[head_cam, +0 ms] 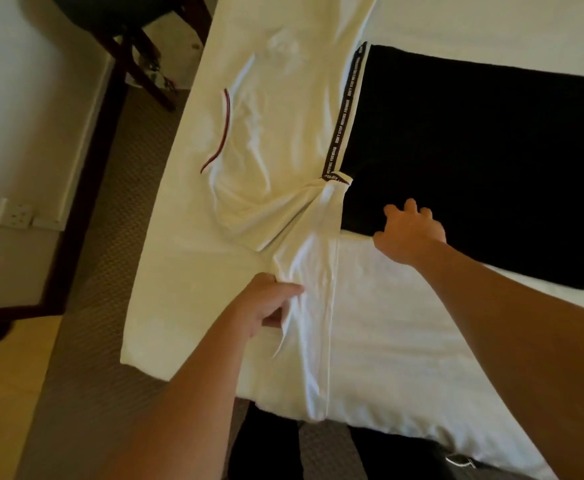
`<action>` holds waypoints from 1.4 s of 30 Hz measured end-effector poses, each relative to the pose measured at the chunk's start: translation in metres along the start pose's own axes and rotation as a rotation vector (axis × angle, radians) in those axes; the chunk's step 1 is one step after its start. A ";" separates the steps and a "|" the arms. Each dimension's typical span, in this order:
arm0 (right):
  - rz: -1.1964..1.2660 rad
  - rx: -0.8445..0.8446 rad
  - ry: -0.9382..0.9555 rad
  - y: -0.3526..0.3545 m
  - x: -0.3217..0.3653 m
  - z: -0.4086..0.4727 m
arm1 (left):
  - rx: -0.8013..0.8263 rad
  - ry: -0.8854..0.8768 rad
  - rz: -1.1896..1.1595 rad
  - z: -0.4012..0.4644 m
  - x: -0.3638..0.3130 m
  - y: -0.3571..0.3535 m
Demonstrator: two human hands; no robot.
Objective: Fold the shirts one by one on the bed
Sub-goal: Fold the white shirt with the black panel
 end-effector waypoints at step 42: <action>0.006 -0.155 0.419 0.153 0.241 0.152 | -0.106 -0.597 0.352 0.100 -0.149 0.164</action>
Point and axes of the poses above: each hand's wrist, its own z-axis towards the middle knuckle, its own y-axis out of the back of the hand, x = y × z, the point moved 7 cm from there along z, towards the middle knuckle, and after that the axes turned 12 degrees about -z, right-handed, at the moved point
